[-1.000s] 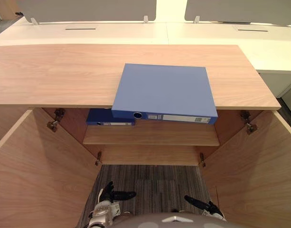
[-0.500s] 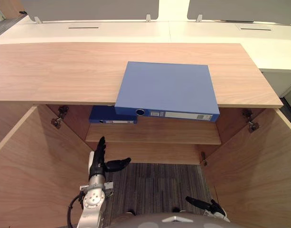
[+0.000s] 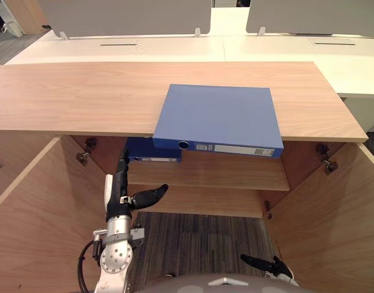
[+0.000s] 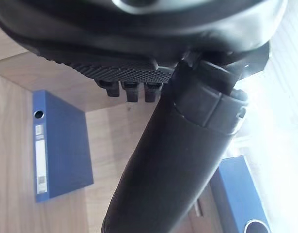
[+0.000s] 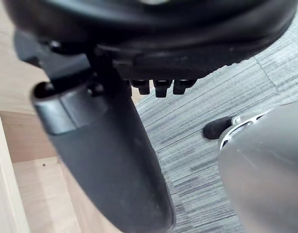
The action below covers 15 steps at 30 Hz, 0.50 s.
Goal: Walk over to the cabinet, pick up the folder, carry it to the office cabinet, place the folder inside the office cabinet, then close the office cabinet door
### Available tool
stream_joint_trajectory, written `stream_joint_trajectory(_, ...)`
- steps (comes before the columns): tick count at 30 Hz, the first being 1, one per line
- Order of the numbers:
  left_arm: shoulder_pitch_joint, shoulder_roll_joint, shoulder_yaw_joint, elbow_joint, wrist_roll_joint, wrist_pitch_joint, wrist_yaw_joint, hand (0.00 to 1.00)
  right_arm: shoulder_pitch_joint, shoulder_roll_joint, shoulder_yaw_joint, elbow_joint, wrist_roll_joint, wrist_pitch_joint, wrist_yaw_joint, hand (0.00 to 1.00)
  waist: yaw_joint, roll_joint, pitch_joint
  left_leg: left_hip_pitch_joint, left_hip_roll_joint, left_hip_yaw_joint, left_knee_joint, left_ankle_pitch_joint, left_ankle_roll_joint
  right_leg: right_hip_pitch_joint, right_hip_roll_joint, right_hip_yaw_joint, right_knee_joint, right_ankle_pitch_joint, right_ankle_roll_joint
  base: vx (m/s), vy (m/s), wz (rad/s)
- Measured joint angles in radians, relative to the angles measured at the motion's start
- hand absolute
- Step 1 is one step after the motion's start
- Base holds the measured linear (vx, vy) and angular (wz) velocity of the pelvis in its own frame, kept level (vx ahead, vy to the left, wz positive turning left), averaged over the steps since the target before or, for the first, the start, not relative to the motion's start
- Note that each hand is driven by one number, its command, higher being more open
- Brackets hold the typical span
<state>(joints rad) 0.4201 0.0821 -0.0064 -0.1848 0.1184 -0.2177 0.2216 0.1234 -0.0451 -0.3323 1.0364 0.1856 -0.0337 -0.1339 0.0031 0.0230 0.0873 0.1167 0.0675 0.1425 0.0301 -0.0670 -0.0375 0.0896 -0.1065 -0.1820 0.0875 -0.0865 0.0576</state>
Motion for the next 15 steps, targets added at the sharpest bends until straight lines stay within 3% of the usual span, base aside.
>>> stream_joint_trajectory(3, 0.007, -0.001, 0.0, -0.081, 0.011, -0.002, 0.02, 1.0, 0.02, -0.001, 0.001, 0.002, -0.03, -0.003, -0.001, 1.0, 0.001, -0.016, -0.01, 0.002, 0.003, -0.021, 0.01, -0.002, -0.002, -0.001, 0.0, -0.001, 0.047, -0.036, 0.004, -0.05, -0.037, 0.18)
stream_joint_trajectory(15, -0.015, 0.018, 0.005, -0.185, 0.041, -0.022, 0.039, 1.0, 0.047, -0.011, 0.001, 0.034, -0.03, -0.003, 0.001, 1.0, 0.0, -0.016, -0.013, 0.005, 0.02, -0.046, 0.036, -0.011, -0.014, -0.002, 0.016, 0.012, 0.084, -0.057, -0.005, -0.01, -0.026, 0.0)
